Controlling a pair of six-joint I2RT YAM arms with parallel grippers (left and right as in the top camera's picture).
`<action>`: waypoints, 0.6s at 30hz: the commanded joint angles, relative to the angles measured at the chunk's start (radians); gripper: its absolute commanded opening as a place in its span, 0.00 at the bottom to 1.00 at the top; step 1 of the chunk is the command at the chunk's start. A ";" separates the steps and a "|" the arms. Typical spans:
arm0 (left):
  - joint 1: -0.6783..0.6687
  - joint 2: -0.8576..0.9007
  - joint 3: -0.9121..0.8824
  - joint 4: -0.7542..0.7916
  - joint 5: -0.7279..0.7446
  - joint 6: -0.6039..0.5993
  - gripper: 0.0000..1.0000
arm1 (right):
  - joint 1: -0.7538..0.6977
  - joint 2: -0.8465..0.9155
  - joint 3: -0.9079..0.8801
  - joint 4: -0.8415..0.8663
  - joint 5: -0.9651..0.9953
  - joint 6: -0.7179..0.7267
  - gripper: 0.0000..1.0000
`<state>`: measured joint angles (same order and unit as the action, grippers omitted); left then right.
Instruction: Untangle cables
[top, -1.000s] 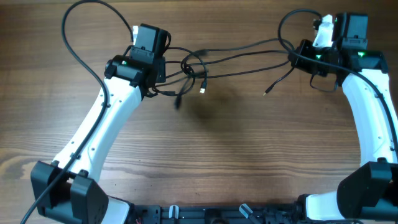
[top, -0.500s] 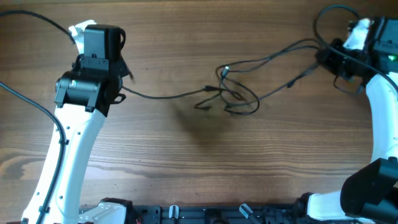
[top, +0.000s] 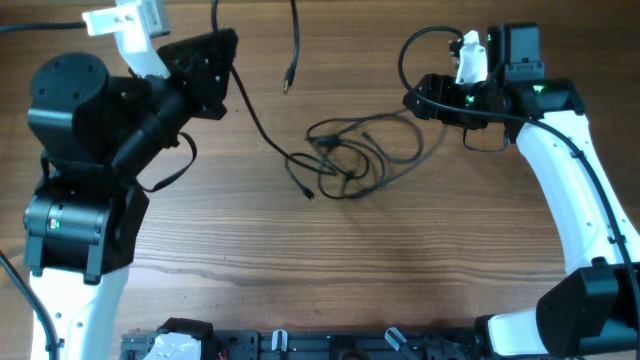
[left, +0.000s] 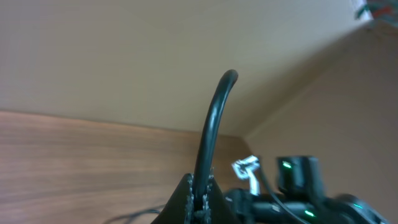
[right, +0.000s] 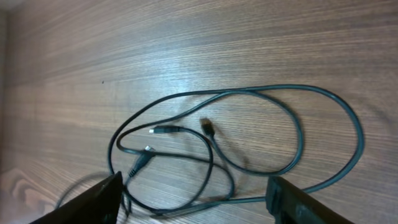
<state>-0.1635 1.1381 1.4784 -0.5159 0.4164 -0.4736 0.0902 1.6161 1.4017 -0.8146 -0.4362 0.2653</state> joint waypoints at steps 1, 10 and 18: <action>0.004 0.031 0.013 0.010 0.122 -0.148 0.04 | 0.002 0.010 0.016 -0.001 0.016 0.003 0.93; 0.004 0.071 0.013 0.314 0.223 -0.347 0.04 | 0.008 0.010 0.016 -0.005 -0.375 -0.175 0.90; 0.068 0.101 0.013 0.320 0.196 -0.346 0.04 | 0.221 0.047 -0.013 -0.013 -0.321 -0.045 0.79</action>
<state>-0.1322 1.2427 1.4788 -0.2005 0.6189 -0.8070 0.2615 1.6234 1.4014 -0.8295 -0.7582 0.1207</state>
